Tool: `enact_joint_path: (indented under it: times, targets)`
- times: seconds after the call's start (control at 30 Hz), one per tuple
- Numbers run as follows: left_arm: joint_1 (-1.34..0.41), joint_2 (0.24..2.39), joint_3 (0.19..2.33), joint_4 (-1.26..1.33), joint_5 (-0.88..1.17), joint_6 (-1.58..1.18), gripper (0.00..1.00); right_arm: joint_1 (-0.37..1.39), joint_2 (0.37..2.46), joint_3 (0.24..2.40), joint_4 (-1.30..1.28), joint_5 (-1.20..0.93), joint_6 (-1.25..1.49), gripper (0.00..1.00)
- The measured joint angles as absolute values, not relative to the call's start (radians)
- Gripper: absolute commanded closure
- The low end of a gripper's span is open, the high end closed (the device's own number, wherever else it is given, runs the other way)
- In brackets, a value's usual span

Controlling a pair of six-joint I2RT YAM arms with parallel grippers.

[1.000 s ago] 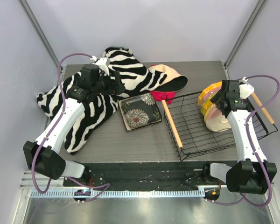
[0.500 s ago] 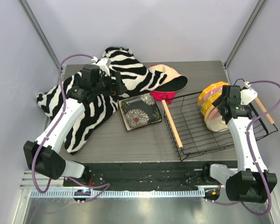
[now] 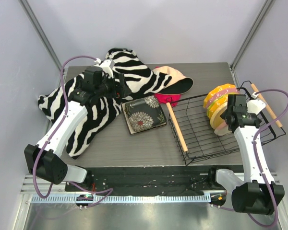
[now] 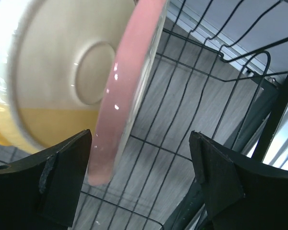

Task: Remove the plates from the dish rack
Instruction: Unload the plate from the dish rack.

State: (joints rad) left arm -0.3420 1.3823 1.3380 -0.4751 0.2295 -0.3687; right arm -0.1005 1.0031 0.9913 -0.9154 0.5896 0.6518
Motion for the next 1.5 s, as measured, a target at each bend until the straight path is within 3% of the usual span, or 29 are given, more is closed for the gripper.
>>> enact_joint_path:
  times: [0.1, 0.27, 0.6, 0.73, 0.9, 1.0, 1.03, 1.07, 1.27, 1.5]
  targets:
    - [-0.342, 1.382, 1.336, -0.474, 0.229, -0.369, 0.07, -0.102, 1.027, 0.961, -0.922, 0.593, 0.650, 0.11]
    - [-0.342, 1.382, 1.336, -0.470, 0.229, -0.370, 0.07, -0.102, 1.065, 0.951, -0.916, 0.601, 0.647, 0.25]
    - [-0.342, 1.382, 1.336, -0.468, 0.230, -0.370, 0.07, -0.105, 1.070, 0.928, -0.870, 0.649, 0.651, 0.44]
    - [-0.342, 1.382, 1.336, -0.468, 0.233, -0.373, 0.07, -0.105, 1.037, 0.890, -0.849, 0.683, 0.658, 0.59]
    - [-0.342, 1.382, 1.336, -0.467, 0.239, -0.384, 0.07, -0.105, 0.979, 0.855, -0.802, 0.711, 0.699, 0.69]
    - [-0.342, 1.382, 1.336, -0.467, 0.240, -0.385, 0.07, -0.107, 0.962, 0.843, -0.778, 0.716, 0.724, 0.83]
    - [-0.342, 1.382, 1.336, -0.467, 0.240, -0.385, 0.07, -0.107, 0.962, 0.843, -0.777, 0.716, 0.725, 0.95]
    - [-0.342, 1.382, 1.336, -0.467, 0.240, -0.385, 0.07, -0.107, 0.962, 0.843, -0.773, 0.717, 0.727, 0.99]
    - [-0.342, 1.382, 1.336, -0.467, 0.245, -0.385, 0.07, -0.107, 0.962, 0.870, -0.773, 0.723, 0.730, 0.99]
    - [-0.342, 1.380, 1.336, -0.467, 0.247, -0.385, 0.07, -0.107, 0.959, 1.048, -0.820, 0.761, 0.656, 0.99]
